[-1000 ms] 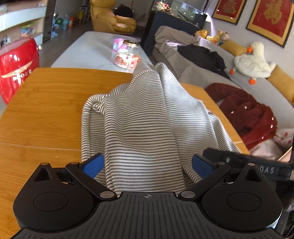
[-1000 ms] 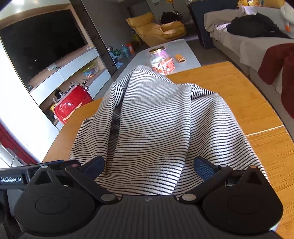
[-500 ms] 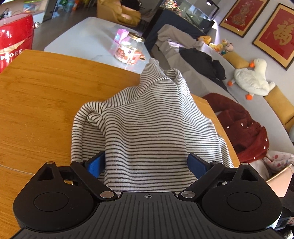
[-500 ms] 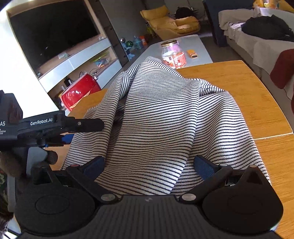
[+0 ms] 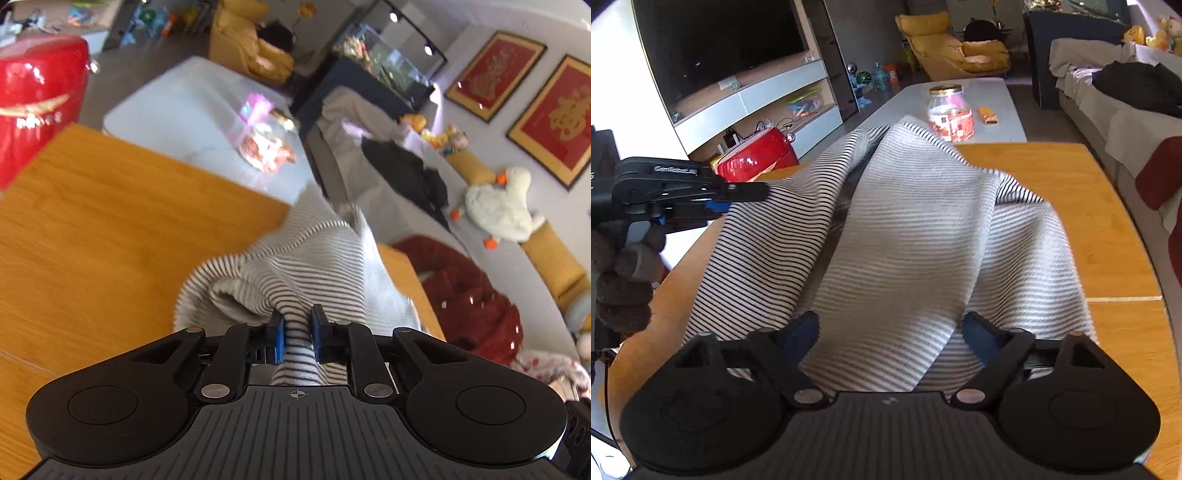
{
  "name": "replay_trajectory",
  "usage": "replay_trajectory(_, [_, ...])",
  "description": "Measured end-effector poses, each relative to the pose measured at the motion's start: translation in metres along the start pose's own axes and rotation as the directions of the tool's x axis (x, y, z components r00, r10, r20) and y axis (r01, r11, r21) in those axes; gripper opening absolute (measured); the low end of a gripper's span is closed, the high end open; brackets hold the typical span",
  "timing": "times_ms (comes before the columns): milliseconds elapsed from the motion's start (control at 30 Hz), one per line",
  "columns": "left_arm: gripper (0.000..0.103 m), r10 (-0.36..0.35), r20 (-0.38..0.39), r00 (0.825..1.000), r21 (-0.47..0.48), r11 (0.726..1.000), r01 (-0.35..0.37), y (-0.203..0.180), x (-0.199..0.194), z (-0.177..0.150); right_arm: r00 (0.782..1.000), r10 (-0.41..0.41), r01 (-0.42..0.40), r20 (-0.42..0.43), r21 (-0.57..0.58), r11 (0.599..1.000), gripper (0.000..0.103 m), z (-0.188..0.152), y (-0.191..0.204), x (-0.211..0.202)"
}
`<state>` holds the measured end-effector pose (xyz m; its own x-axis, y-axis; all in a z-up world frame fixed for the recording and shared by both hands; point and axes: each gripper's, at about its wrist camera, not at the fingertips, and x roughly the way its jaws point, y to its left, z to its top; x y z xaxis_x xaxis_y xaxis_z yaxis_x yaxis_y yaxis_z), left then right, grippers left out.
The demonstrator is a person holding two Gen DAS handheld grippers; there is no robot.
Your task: Fold clothes
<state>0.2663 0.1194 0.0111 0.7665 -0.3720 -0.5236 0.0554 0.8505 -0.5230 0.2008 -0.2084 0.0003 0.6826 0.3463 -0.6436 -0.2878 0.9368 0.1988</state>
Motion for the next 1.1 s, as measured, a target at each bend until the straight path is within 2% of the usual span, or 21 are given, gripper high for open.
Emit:
replay_trajectory(33, [0.016,0.034,0.039,0.999,0.001,0.999,-0.034,0.007,-0.011,0.008,0.999,-0.032,0.033,0.029,-0.022,0.999,0.058,0.007,0.001,-0.003])
replay_trajectory(100, [0.020,0.100,0.092,0.991,0.002,0.995,-0.101,0.020,-0.029,0.022,0.994,-0.080,0.086,0.077,-0.072,0.994,0.049,0.025,0.008,0.001])
replay_trajectory(133, [0.029,0.122,0.094,0.988,0.001,0.992,-0.123,0.024,-0.036,0.027,0.990,-0.101,0.110,0.101,-0.097,0.989,0.049,0.035,0.012,0.005])
replay_trajectory(167, [0.043,0.127,0.101,0.987,0.008,0.992,-0.129,0.024,-0.042,0.030,0.987,-0.109,0.123,0.118,-0.120,0.985,0.049,0.044,0.019,0.011])
replay_trajectory(200, [0.051,0.129,0.110,0.985,0.017,0.991,-0.132,0.023,-0.048,0.032,0.986,-0.105,0.123,0.129,-0.142,0.982,0.051,0.052,0.028,0.020])
replay_trajectory(267, [0.084,0.082,0.091,0.992,0.089,0.992,-0.091,0.003,-0.043,0.033,0.984,-0.103,0.129,0.144,-0.182,0.975,0.067,0.067,0.046,0.041])
replay_trajectory(300, [0.089,0.057,0.079,0.995,0.128,0.990,-0.067,-0.008,-0.039,0.034,0.983,-0.115,0.143,0.143,-0.199,0.970,0.073,0.072,0.055,0.054])
replay_trajectory(367, [0.094,0.031,0.051,0.998,0.196,0.980,-0.040,-0.029,-0.026,0.034,0.977,-0.170,0.198,0.127,-0.264,0.944,0.074,0.073,0.065,0.084])
replay_trajectory(400, [0.094,0.043,0.030,0.999,0.232,0.972,-0.048,-0.040,-0.009,0.034,0.973,-0.200,0.228,0.119,-0.301,0.926,0.074,0.074,0.070,0.099])
replay_trajectory(467, [0.094,0.081,-0.014,0.997,0.300,0.951,-0.073,-0.057,0.028,0.032,0.969,-0.230,0.248,0.093,-0.348,0.904,0.047,0.073,0.065,0.113])
replay_trajectory(500, [0.093,0.114,-0.045,0.993,0.331,0.939,-0.092,-0.062,0.050,0.030,0.968,-0.239,0.251,0.079,-0.367,0.895,0.030,0.073,0.060,0.118])
replay_trajectory(533, [0.088,0.148,-0.080,0.986,0.359,0.927,-0.110,-0.063,0.071,0.026,0.969,-0.236,0.247,0.076,-0.385,0.889,0.021,0.074,0.055,0.117])
replay_trajectory(600, [0.056,0.200,-0.136,0.970,0.419,0.899,-0.127,-0.061,0.102,0.024,0.953,-0.268,0.304,0.142,-0.444,0.843,0.011,0.081,0.042,0.101])
replay_trajectory(633, [0.034,0.222,-0.154,0.963,0.448,0.884,-0.132,-0.059,0.113,0.024,0.939,-0.291,0.345,0.185,-0.474,0.810,0.010,0.085,0.036,0.093])
replay_trajectory(700, [0.024,0.262,-0.095,0.960,0.482,0.856,-0.186,-0.045,0.122,0.032,0.890,-0.375,0.456,0.260,-0.494,0.740,0.010,0.098,0.014,0.086])
replay_trajectory(733, [0.018,0.312,-0.035,0.949,0.496,0.830,-0.255,-0.036,0.123,0.037,0.867,-0.417,0.498,0.273,-0.483,0.721,0.010,0.106,-0.001,0.087])
replay_trajectory(800, [0.018,0.374,0.019,0.927,0.462,0.819,-0.340,-0.015,0.123,0.051,0.841,-0.479,0.540,0.251,-0.438,0.719,0.010,0.121,-0.034,0.098])
replay_trajectory(833, [0.021,0.369,0.011,0.929,0.418,0.843,-0.339,-0.002,0.122,0.061,0.835,-0.496,0.549,0.239,-0.422,0.721,0.010,0.125,-0.046,0.105])
replay_trajectory(933, [0.025,0.356,0.000,0.934,0.358,0.872,-0.333,0.014,0.118,0.073,0.842,-0.499,0.535,0.204,-0.429,0.728,0.010,0.120,-0.056,0.128])
replay_trajectory(1100, [0.028,0.403,-0.005,0.915,0.388,0.844,-0.370,0.013,0.125,0.062,0.863,-0.484,0.495,0.148,-0.443,0.747,0.011,0.109,-0.064,0.162])
